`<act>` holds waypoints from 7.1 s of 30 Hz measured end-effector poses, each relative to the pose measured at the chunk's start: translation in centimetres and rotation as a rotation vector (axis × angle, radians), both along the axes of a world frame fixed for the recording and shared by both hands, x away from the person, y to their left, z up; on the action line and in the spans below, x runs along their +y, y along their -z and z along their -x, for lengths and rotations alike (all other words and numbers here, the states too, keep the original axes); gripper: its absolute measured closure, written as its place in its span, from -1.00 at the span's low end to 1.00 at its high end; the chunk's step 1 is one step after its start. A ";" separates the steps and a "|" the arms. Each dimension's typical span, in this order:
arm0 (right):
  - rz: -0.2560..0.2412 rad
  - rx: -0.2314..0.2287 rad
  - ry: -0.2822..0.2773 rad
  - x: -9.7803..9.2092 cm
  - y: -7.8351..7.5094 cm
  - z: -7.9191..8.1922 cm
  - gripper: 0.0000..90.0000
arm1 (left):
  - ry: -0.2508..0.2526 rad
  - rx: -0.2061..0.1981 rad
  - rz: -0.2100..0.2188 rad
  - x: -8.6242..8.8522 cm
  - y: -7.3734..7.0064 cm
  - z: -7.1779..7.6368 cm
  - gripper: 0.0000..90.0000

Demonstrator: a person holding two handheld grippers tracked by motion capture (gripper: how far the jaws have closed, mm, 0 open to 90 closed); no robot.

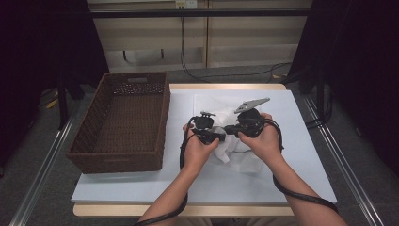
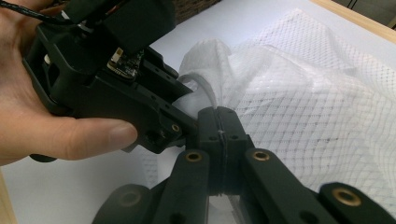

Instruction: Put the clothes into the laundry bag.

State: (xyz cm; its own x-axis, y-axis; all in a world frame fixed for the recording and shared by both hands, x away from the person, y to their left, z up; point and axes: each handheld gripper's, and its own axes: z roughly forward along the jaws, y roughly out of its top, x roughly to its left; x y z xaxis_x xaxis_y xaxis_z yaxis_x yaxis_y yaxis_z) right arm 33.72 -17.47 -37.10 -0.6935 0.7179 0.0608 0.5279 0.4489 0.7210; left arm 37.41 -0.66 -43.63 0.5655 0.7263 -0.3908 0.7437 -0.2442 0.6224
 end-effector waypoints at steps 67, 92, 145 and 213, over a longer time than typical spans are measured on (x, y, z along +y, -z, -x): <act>-0.006 0.007 0.003 0.2 0.5 -0.1 1.00 | 0.061 0.084 -0.031 0.3 1.7 2.9 0.78; -0.009 -0.007 0.003 -0.1 -0.2 0.0 1.00 | 0.059 -0.046 -0.036 -0.5 -0.9 1.3 0.82; -0.012 0.000 0.001 -0.2 -0.1 -0.2 1.00 | -0.024 -0.183 -0.027 -0.7 -0.4 -0.4 0.80; 0.012 0.055 -0.063 0.5 1.0 -0.6 1.00 | 0.035 -0.259 -0.218 3.8 -1.4 0.0 -0.16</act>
